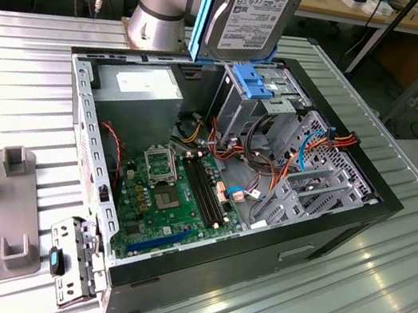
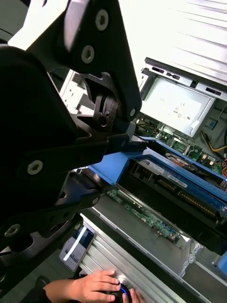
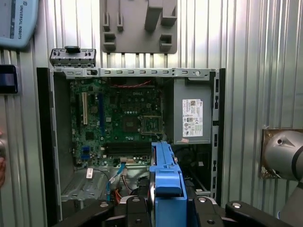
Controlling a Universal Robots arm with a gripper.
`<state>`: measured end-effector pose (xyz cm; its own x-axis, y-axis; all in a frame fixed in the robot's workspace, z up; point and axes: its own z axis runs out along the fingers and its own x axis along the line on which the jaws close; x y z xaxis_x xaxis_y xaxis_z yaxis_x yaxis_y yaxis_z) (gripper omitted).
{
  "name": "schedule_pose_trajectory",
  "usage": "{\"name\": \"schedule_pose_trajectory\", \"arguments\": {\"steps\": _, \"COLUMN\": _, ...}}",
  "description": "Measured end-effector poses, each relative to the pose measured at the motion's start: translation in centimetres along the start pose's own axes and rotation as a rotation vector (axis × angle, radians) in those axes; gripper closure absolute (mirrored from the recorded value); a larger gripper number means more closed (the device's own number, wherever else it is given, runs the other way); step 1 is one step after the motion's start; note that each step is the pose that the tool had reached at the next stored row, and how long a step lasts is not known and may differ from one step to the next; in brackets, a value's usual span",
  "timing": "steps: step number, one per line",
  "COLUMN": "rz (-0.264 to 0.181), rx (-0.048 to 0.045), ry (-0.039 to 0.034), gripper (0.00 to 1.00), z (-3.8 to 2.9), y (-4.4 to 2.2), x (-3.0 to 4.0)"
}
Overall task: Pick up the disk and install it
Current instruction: 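Insert the disk into the insertion slot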
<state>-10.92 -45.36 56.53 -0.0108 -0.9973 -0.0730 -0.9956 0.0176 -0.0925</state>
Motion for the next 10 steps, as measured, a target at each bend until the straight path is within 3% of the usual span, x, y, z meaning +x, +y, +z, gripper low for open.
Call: {"name": "schedule_pose_trajectory", "arguments": {"steps": 10, "rz": 0.0, "rx": 0.0017, "ry": 0.0, "gripper": 0.63, "z": 0.0, "y": 0.0, "x": 0.0}}
